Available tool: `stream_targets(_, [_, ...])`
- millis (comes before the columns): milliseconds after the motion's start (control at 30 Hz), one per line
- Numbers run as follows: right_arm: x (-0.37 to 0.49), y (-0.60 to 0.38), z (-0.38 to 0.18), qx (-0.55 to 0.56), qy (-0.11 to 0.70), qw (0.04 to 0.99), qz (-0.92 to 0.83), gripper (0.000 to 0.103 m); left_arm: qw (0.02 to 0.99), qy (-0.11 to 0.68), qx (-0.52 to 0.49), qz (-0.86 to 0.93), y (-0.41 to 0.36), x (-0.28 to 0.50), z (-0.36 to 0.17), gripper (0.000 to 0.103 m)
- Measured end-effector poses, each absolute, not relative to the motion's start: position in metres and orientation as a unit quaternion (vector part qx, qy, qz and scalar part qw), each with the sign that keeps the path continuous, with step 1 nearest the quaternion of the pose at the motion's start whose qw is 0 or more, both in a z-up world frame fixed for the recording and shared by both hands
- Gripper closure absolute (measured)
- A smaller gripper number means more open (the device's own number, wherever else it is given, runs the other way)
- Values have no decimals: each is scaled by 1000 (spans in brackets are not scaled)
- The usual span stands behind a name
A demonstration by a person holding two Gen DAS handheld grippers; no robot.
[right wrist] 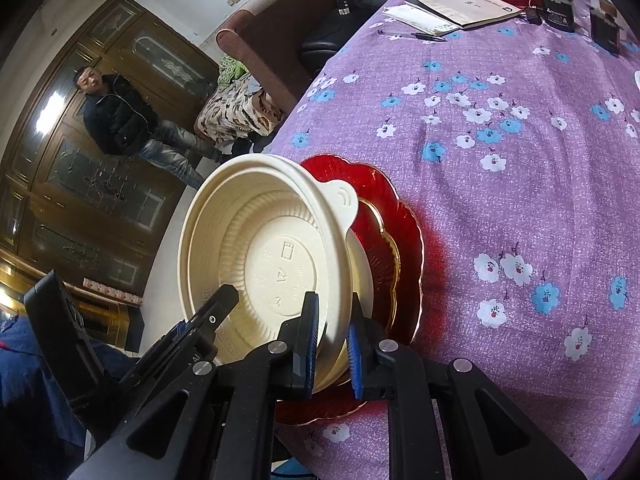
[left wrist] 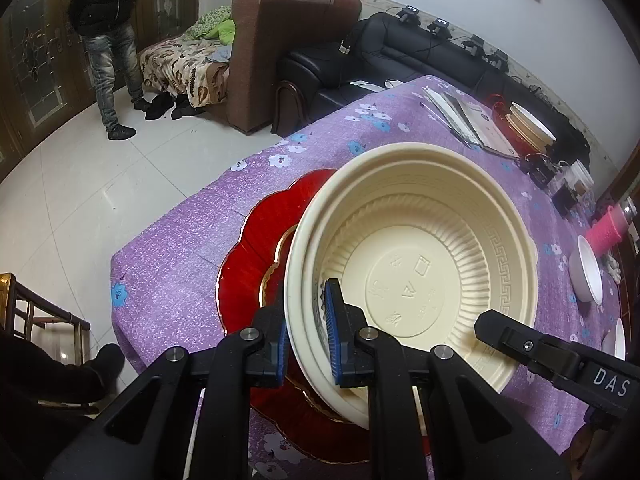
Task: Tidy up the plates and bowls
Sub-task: 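Lower the beige bowl onto the stacked plates and open the left gripper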
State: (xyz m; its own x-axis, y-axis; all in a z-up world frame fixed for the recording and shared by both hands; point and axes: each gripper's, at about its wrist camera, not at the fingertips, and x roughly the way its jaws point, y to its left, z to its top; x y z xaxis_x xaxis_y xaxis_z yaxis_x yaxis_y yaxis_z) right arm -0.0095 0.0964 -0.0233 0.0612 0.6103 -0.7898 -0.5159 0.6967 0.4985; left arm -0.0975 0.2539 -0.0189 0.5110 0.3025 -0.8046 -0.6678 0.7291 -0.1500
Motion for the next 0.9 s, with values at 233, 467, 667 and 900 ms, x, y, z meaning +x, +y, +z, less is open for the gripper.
stream_targets(233, [-12,93,-19,48,562,731,384,77,838,398,-235,289,255,-98,-16,82])
stream_targets(467, [-12,85,-9,58,546,743,383,58,843,384,-236,294,255,-103,-7,52])
stream_targets(667, [-10,77,-4,83,541,740,390,47,842,376,-239,303,256,-106,0,34])
stream_targets(900, [-7,60,5,128,526,736,406,16,850,356,-225,317,248,-108,18,27])
